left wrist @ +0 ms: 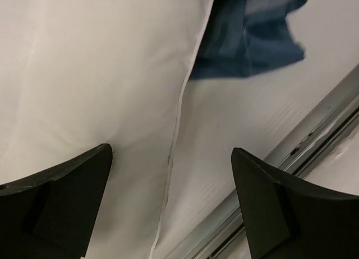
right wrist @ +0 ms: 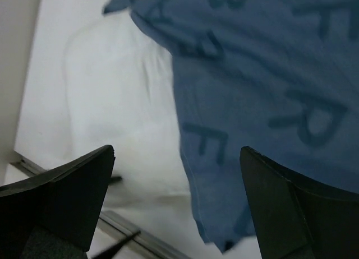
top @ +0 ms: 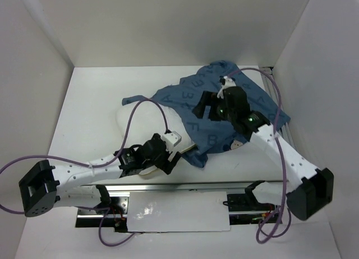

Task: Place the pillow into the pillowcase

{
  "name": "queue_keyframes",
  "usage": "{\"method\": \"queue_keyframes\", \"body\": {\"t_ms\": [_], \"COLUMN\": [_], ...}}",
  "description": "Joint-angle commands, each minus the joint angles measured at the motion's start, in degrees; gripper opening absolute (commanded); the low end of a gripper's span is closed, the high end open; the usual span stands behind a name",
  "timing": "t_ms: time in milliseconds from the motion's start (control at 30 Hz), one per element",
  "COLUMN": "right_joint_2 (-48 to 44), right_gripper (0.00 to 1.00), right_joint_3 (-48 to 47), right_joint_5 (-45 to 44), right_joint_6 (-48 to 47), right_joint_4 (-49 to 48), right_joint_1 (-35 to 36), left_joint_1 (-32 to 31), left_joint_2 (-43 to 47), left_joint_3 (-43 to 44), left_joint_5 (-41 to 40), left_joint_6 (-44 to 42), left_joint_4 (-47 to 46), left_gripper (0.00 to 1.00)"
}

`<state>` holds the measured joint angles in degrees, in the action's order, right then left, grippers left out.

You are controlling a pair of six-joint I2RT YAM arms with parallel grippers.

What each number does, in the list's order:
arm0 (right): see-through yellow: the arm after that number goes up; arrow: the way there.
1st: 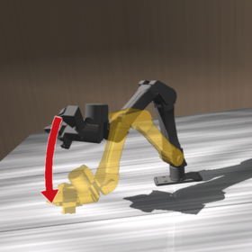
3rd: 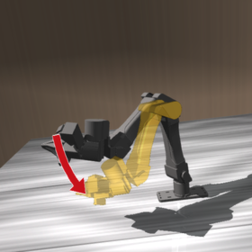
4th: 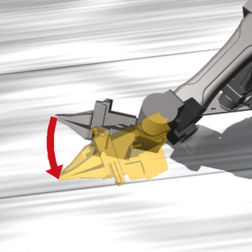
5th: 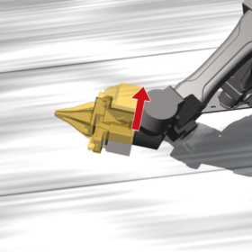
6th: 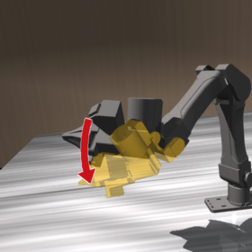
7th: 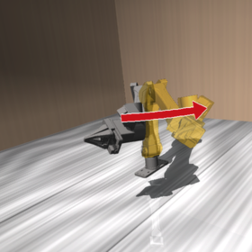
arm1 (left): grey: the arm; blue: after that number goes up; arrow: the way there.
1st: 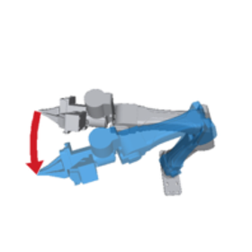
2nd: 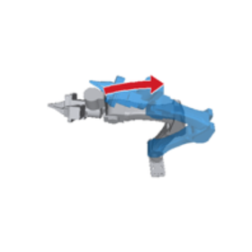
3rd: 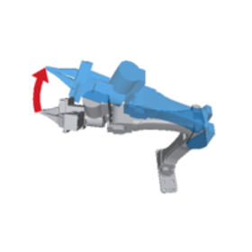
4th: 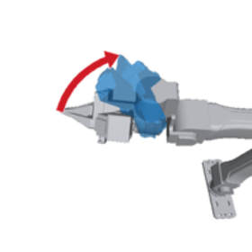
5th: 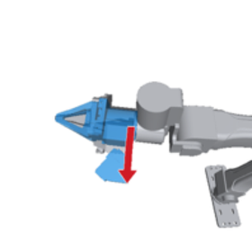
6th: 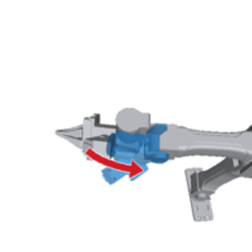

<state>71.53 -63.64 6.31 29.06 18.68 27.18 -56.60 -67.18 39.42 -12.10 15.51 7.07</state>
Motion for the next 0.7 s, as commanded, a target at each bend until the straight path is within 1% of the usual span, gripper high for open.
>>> {"method": "queue_keyframes", "body": {"t_ms": [0,67,167,200,233,267,333,367,433,467,500,533,567,633,667], "right_joint_2": [-8.64,-13.4,-16.06,-16.07,-16.07,-15.2,-12.31,-11.24,-7.92,-6.85,-5.71,-3.52,-2.46,-0.17,2.02], "right_gripper": [1.0,1.0,1.0,1.0,1.0,1.0,1.0,1.0,1.0,1.0,1.0,1.0,1.0,1.0,0.98], "right_joint_3": [6.76,9.91,12.03,12.04,12.65,12.66,12.66,12.66,12.66,12.66,11.88,11.87,10.3,9.15,8.54], "right_joint_5": [-5.41,-7.7,-8.42,-8.42,-8.42,-8.42,-8.42,-8.42,-8.94,-8.94,-9.73,-11.82,-13.76,-19.2,-23.75], "right_joint_6": [-2.07,-3.38,-3.92,-4.53,-4.54,-5.15,-5.76,-5.77,-5.77,-6.29,-6.3,-6.3,-6.3,-5.5,-4.55], "right_joint_4": [8.73,15.22,18.05,18.67,19.29,19.81,19.82,18.78,17.1,15.35,14.55,14.55,14.02,15.42,16.82], "right_joint_1": [1.2,3.31,4.9,5.42,6.04,7.44,9.29,11.56,13.94,16.48,17.63,18.78,21.14,22.91,23.44], "left_joint_1": [-1.84,-1.85,-2.38,-2.38,-2.38,-2.38,-2.38,-2.38,-2.38,-2.38,-2.38,-2.38,-2.38,-2.38,-2.38], "left_joint_2": [1.96,0.39,-1.98,-2.95,-5.05,-6.03,-7.96,-9.88,-11.48,-12.62,-12.63,-12.63,-11.93,-10.44,-9.47], "left_joint_3": [-1.35,-2.76,-2.77,-2.77,-1.9,-1.89,-1.01,0.38,1.09,1.71,1.71,2.24,2.24,1.72,1.19], "left_joint_5": [-10.29,-12.67,-15.4,-17.59,-17.61,-17.61,-17.61,-17.61,-17.61,-16.83,-16.3,-16.29,-15.77,-15.15,-15.15], "left_joint_6": [5.65,8.56,11.11,12.08,12.96,12.45,12.44,13.05,13.06,13.58,14.11,14.11,14.11,13.32,13.32], "left_joint_4": [3.39,4.71,5.23,5.23,5.76,5.76,5.24,5.23,4.71,4.71,4.71,4.01,3.31,1.64,0.33], "left_gripper": [1.0,1.0,1.0,1.0,1.0,0.95,0.82,0.67,0.45,0.21,0.06,0.0,0.0,0.0,0.0]}}
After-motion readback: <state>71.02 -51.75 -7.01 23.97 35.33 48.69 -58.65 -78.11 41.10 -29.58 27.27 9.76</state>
